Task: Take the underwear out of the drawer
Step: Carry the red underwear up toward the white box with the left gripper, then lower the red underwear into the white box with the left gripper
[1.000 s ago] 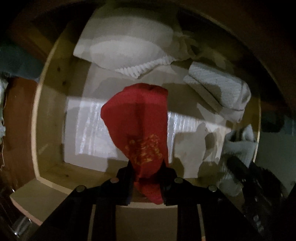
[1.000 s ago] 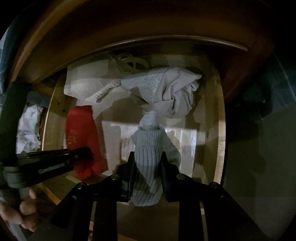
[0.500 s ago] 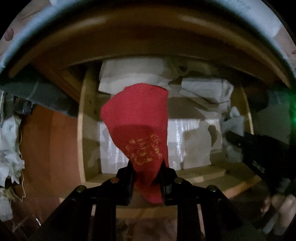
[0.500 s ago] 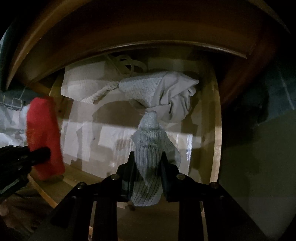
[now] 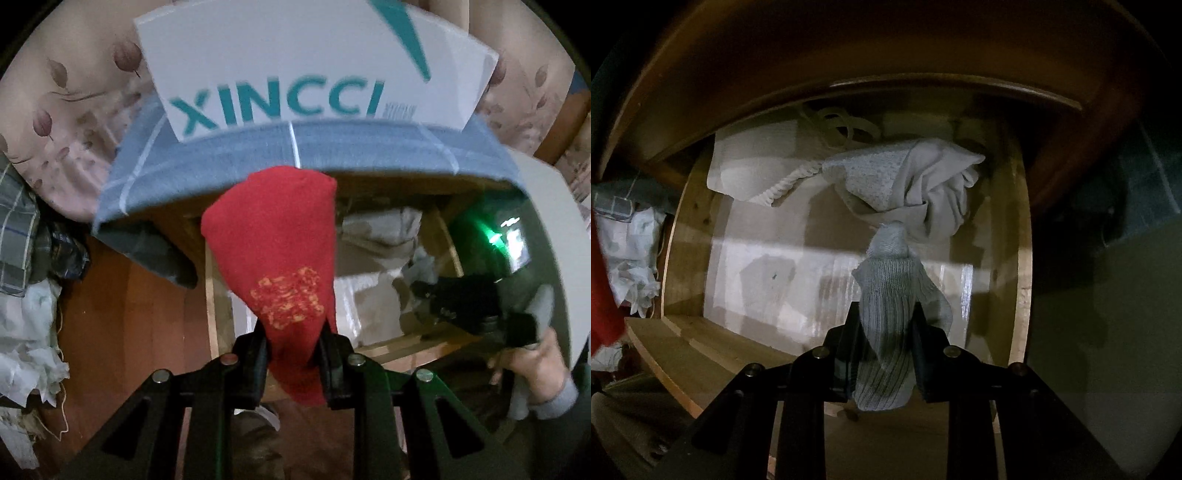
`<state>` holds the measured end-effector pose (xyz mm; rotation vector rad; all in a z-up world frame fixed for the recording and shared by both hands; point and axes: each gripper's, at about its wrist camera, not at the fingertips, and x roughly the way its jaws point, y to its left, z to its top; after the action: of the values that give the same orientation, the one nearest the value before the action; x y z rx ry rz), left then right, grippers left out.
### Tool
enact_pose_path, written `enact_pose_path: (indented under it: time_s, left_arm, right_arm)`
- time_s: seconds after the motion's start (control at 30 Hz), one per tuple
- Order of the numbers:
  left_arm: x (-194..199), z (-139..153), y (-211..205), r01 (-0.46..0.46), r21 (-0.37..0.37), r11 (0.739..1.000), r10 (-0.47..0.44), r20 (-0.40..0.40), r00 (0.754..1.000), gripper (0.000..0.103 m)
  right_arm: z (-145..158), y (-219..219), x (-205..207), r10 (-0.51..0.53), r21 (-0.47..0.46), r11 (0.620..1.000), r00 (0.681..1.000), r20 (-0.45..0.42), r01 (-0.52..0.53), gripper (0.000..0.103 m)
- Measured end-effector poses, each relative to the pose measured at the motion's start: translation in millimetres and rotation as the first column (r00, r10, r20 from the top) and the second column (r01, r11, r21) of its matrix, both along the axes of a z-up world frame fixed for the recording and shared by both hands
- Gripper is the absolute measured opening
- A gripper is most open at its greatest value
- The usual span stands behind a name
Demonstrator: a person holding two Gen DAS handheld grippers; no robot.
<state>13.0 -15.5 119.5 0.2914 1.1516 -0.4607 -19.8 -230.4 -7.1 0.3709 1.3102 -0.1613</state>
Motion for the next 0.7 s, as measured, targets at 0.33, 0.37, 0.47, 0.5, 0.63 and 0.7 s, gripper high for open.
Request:
enact_pose_path:
  time_s: [0.33, 0.37, 0.47, 0.5, 0.63, 0.7]
  left_arm:
    - [-3, 98, 18, 0.045, -0.08, 0.996, -0.032, 0.152, 0.988, 0.023]
    - [-2, 106, 20, 0.043, -0.083, 0.996, -0.029, 0.164, 0.986, 0.023]
    - [5, 133, 22, 0.029, -0.093, 0.995, -0.01, 0.203, 0.979, 0.023]
    - [8, 140, 22, 0.028, -0.097, 0.995, -0.006, 0.214, 0.977, 0.023]
    - [25, 168, 22, -0.009, -0.105, 0.994, 0.037, 0.268, 0.963, 0.023]
    - [32, 179, 19, -0.026, -0.093, 0.995, 0.053, 0.303, 0.951, 0.023]
  right_arm:
    - [0, 3, 1, 0.011, -0.01, 1.0, 1.0, 0.002, -0.011, 0.023]
    - [1, 2, 0, 0.011, -0.008, 1.0, 1.0, 0.003, -0.011, 0.023]
    - [1, 2, 0, 0.012, -0.005, 1.0, 1.0, 0.005, -0.012, 0.023]
    - [1, 2, -1, 0.012, -0.005, 1.0, 1.0, 0.005, -0.012, 0.023]
    - [1, 1, -2, 0.012, -0.003, 1.0, 1.0, 0.004, -0.012, 0.023]
    - [2, 1, -2, 0.011, -0.006, 1.0, 1.0, 0.006, -0.011, 0.023]
